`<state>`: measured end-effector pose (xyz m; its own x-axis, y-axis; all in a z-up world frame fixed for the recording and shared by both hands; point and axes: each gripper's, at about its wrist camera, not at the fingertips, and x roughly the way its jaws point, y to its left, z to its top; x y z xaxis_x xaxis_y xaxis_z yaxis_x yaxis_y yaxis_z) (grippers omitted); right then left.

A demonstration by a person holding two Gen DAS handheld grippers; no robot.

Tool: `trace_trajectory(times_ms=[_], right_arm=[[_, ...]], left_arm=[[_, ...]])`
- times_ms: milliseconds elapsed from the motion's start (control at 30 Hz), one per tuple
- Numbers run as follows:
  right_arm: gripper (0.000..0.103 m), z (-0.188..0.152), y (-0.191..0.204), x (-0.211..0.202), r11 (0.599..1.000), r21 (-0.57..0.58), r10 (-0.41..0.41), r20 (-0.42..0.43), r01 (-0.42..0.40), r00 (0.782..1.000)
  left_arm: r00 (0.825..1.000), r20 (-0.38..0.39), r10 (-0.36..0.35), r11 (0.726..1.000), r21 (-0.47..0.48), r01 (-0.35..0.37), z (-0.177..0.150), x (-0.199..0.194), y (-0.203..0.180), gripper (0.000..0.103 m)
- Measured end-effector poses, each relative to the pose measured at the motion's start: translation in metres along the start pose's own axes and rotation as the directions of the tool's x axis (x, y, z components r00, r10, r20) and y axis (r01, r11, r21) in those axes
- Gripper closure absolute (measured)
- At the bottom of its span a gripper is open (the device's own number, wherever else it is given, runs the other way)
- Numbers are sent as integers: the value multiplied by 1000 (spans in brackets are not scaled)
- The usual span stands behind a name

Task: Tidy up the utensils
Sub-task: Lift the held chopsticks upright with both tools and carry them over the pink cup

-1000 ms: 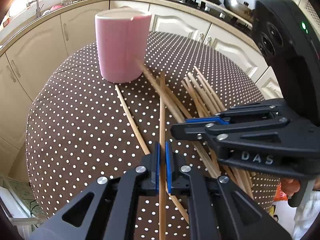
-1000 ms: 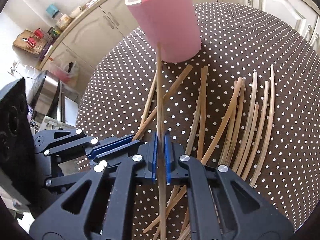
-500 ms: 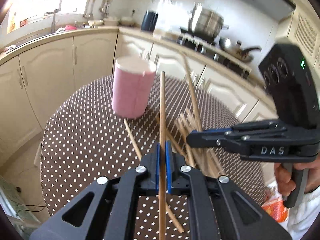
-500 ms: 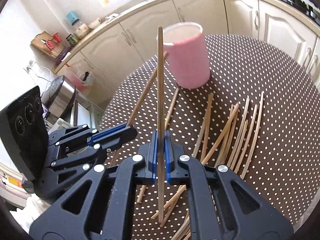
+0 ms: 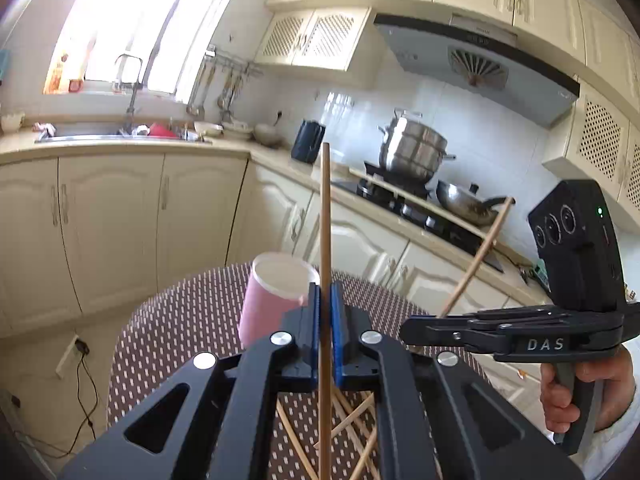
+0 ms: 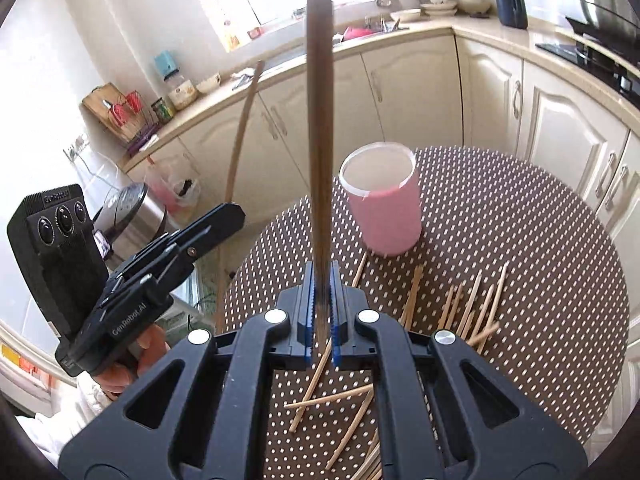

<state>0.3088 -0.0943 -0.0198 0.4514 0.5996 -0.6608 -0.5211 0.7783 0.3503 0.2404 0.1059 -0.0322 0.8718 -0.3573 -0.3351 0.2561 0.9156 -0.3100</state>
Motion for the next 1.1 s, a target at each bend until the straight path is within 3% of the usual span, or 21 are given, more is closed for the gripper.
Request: trace_trajectory(times_ms=[467, 667, 900, 1100], right_arm=[[97, 68, -30, -26, 994, 8, -112, 170, 112, 979], [97, 98, -28, -29, 995, -16, -93, 229, 99, 969], [97, 111, -25, 6, 989, -59, -120, 208, 135, 971], [97, 108, -32, 34, 987, -63, -134, 166, 146, 977]], left_arm=[[975, 223, 9, 1000, -24, -4, 64, 49, 25, 97], [955, 295, 30, 998, -65, -11, 72, 81, 32, 97], [947, 313, 69, 997, -54, -55, 72, 125, 35, 97], [951, 293, 95, 995, -47, -85, 61, 153, 39, 97]])
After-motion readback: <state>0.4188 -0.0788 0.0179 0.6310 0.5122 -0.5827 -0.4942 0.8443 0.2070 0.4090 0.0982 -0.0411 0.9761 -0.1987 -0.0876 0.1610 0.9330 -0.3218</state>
